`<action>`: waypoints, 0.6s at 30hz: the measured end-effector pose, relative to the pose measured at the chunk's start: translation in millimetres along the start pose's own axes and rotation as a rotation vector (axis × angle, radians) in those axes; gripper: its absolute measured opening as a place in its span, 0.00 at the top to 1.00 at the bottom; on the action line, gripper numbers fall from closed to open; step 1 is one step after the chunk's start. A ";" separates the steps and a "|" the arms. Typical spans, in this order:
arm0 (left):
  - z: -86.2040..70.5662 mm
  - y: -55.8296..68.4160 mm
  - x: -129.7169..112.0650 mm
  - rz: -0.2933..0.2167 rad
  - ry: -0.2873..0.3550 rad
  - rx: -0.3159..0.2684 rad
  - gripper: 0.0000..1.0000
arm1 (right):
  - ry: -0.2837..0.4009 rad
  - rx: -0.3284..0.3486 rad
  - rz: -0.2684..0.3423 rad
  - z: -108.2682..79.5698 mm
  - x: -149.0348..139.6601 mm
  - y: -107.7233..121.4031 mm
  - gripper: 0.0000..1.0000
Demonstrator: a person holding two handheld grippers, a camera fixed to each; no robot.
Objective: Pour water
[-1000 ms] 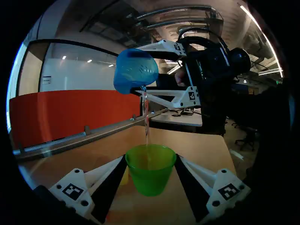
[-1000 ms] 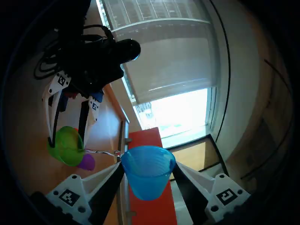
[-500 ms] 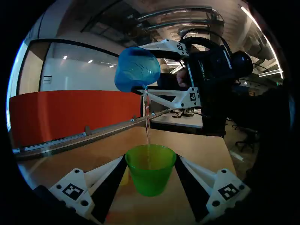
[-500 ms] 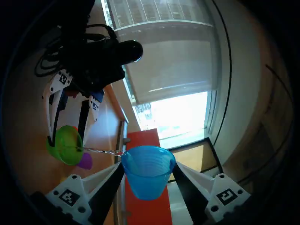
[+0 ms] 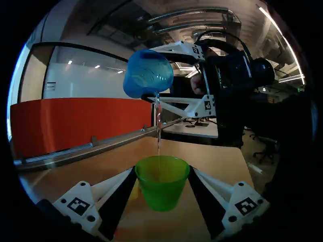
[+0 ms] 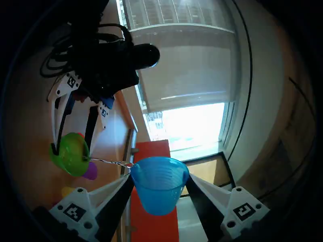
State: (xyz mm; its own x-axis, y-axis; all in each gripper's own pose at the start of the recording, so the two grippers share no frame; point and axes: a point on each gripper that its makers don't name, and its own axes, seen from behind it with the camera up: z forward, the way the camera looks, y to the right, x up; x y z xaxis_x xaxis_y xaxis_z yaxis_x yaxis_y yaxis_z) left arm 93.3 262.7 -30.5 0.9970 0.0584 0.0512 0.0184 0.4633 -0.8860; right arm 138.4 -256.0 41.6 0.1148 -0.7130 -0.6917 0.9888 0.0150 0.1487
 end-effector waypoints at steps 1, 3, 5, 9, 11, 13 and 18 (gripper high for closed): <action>0.0 -0.3 0.4 -0.001 0.001 0.000 0.11 | 0.000 0.001 -0.004 0.1 0.3 -0.2 0.10; 0.1 -0.7 0.9 -0.003 0.004 0.001 0.11 | -0.001 0.002 -0.011 0.4 0.8 -0.5 0.10; 0.2 -0.9 1.4 -0.005 0.006 0.001 0.11 | -0.001 0.003 -0.019 0.8 1.4 -1.0 0.10; -0.2 -0.5 0.7 -0.005 0.005 0.002 0.11 | -0.002 0.004 -0.037 1.5 2.3 -1.4 0.09; -0.5 -0.1 0.5 -0.003 0.004 0.002 0.11 | -0.001 0.002 -0.047 1.9 2.8 -1.2 0.09; -0.4 0.0 1.1 -0.002 0.004 0.001 0.11 | -0.002 0.001 -0.058 2.1 3.2 -0.3 0.10; -0.1 -0.7 2.9 -0.003 0.007 0.001 0.11 | -0.003 -0.003 -0.081 2.6 3.8 2.0 0.09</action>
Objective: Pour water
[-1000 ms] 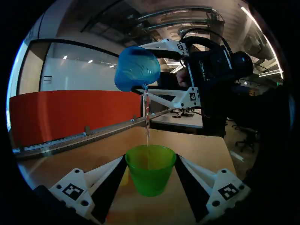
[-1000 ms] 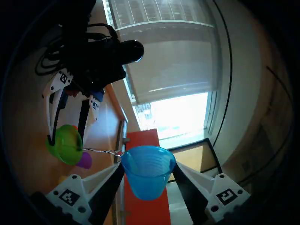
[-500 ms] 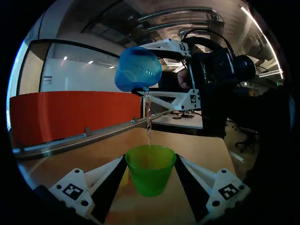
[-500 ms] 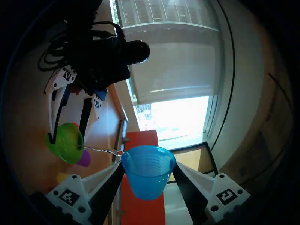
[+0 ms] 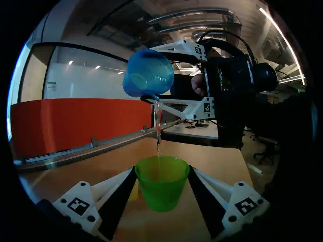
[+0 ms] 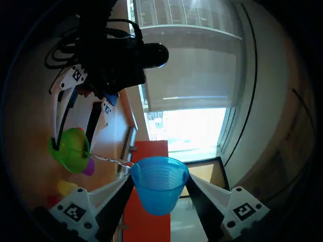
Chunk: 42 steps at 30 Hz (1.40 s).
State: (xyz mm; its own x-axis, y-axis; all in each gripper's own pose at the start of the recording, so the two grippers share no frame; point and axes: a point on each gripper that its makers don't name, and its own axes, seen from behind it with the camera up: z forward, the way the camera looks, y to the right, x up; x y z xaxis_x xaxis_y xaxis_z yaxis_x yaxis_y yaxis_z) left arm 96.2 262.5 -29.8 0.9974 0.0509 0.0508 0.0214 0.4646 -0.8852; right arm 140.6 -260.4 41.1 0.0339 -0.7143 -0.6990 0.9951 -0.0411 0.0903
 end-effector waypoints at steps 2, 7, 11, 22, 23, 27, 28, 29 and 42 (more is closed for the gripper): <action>0.0 -0.9 0.0 -0.001 0.001 0.001 0.11 | 0.001 -0.001 -0.007 0.0 0.6 0.4 0.09; 0.4 -1.1 -1.2 -0.001 -0.001 0.002 0.11 | 0.001 -0.003 -0.035 0.4 2.0 1.5 0.09; 0.4 -0.9 -1.2 0.000 -0.001 0.003 0.11 | -0.001 -0.005 -0.054 1.2 1.5 2.6 0.09; 1.0 -2.9 -0.3 -0.001 0.002 0.006 0.11 | 0.000 -0.013 -0.106 3.2 5.0 7.3 0.09; 1.0 -3.0 -0.1 -0.001 0.003 0.006 0.11 | 0.000 -0.013 -0.109 3.5 5.3 7.8 0.09; 0.8 -3.3 0.9 -0.003 0.006 0.006 0.11 | -0.002 -0.015 -0.128 4.1 5.9 9.6 0.09; 0.6 -3.4 1.0 -0.003 0.007 0.006 0.11 | -0.002 -0.015 -0.133 4.1 6.0 9.8 0.09; 0.5 -3.5 1.2 -0.003 0.008 0.007 0.11 | -0.002 -0.015 -0.137 4.1 6.2 10.0 0.09; -1.0 -3.9 3.8 -0.003 0.012 0.010 0.11 | -0.002 -0.010 -0.165 4.6 7.2 9.4 0.09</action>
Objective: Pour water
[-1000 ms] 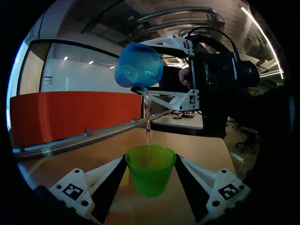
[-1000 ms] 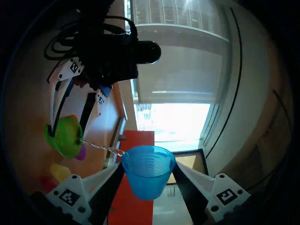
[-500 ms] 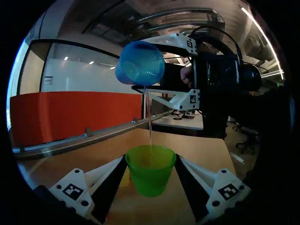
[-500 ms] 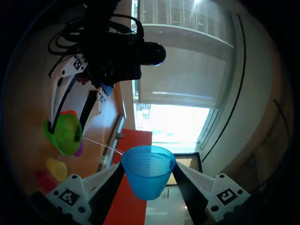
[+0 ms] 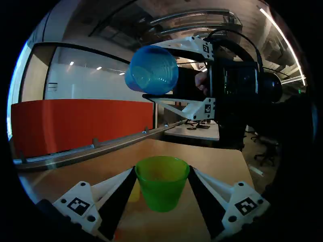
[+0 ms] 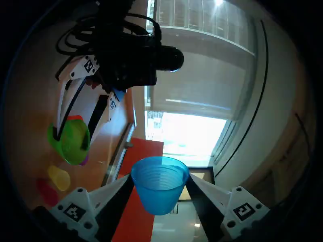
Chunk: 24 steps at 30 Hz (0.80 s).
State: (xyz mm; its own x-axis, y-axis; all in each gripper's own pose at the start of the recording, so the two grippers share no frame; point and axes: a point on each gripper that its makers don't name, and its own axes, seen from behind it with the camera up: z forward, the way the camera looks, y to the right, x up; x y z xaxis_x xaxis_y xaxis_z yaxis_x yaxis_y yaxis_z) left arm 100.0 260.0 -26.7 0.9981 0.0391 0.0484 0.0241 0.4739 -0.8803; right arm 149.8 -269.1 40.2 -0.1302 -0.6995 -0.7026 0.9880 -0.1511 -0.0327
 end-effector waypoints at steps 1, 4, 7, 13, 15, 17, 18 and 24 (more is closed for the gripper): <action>0.0 -0.2 0.0 0.000 0.000 0.000 0.11 | 0.000 0.001 0.002 -0.2 0.3 -0.2 0.09; -0.1 -0.8 -0.1 0.001 0.000 0.002 0.11 | 0.001 0.000 0.016 -0.9 0.9 -0.1 0.10; -0.2 -0.9 -0.2 0.001 0.000 0.002 0.11 | 0.003 -0.003 0.047 -1.7 0.5 -0.3 0.09; -1.2 -1.2 0.7 0.002 0.001 0.005 0.11 | 0.005 -0.003 0.175 -2.9 -3.5 -5.3 0.09; -1.6 -1.4 1.2 0.002 0.001 0.006 0.11 | 0.007 0.000 0.230 -3.2 -4.9 -7.6 0.10; -2.0 -1.6 1.6 0.003 0.002 0.008 0.11 | 0.010 0.003 0.291 -3.6 -6.1 -9.4 0.10; -2.2 -1.9 1.8 0.004 0.002 0.009 0.11 | 0.011 0.001 0.321 -3.9 -6.8 -9.4 0.10; -4.1 -4.5 2.9 0.006 0.001 0.017 0.11 | 0.018 -0.013 0.502 -6.9 -7.3 -10.4 0.10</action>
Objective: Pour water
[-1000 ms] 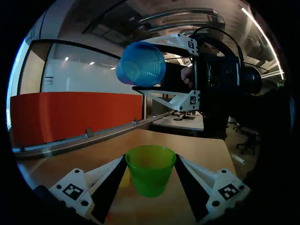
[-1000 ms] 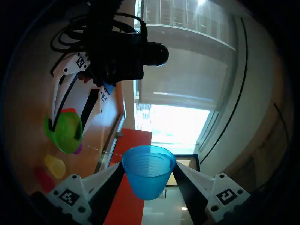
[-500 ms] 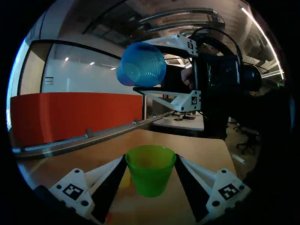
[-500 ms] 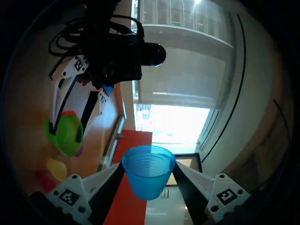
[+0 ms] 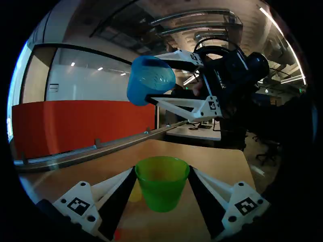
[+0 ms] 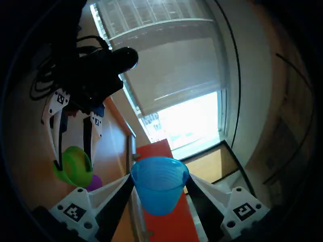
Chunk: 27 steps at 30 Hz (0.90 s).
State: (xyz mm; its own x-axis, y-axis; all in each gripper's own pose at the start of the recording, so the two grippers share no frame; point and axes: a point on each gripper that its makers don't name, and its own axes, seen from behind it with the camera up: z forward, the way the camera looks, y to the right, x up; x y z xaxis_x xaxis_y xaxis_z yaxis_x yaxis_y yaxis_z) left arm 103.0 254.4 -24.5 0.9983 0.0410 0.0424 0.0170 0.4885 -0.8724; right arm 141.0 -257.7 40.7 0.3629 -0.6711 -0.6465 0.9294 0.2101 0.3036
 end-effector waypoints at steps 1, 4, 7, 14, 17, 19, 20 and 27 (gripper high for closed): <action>-0.2 -0.6 0.3 0.001 0.000 0.002 0.11 | 0.003 0.000 0.031 -0.7 0.5 -0.7 0.10; -0.3 -2.0 1.2 0.002 0.002 0.005 0.11 | 0.008 0.003 0.137 -2.2 1.4 -2.8 0.10; -0.3 -2.3 2.4 0.004 0.003 0.006 0.11 | 0.009 0.009 0.266 -3.2 1.6 -5.0 0.10; -1.1 -2.3 4.2 0.007 0.002 0.009 0.11 | 0.043 0.039 0.572 -5.9 9.3 -8.2 0.10; -1.9 -2.3 4.4 0.008 0.002 0.012 0.11 | 0.056 0.054 0.668 -6.8 12.8 -9.1 0.10; -2.1 -2.6 4.3 0.008 0.001 0.013 0.11 | 0.063 0.065 0.725 -7.1 15.0 -9.7 0.10; -2.1 -2.8 4.2 0.008 0.001 0.013 0.11 | 0.066 0.070 0.751 -7.3 16.0 -9.9 0.10; -1.7 -3.3 3.5 0.010 -0.003 0.014 0.11 | 0.070 0.083 0.932 -5.5 10.4 -7.9 0.10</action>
State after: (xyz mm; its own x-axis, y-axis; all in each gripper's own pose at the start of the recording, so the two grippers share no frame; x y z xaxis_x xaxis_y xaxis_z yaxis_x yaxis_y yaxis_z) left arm 106.6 251.5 -22.3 0.9982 0.0487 0.0356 0.0065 0.4998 -0.8661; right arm 137.8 -262.5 27.7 0.9644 -0.2127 -0.1574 0.2550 0.5884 0.7673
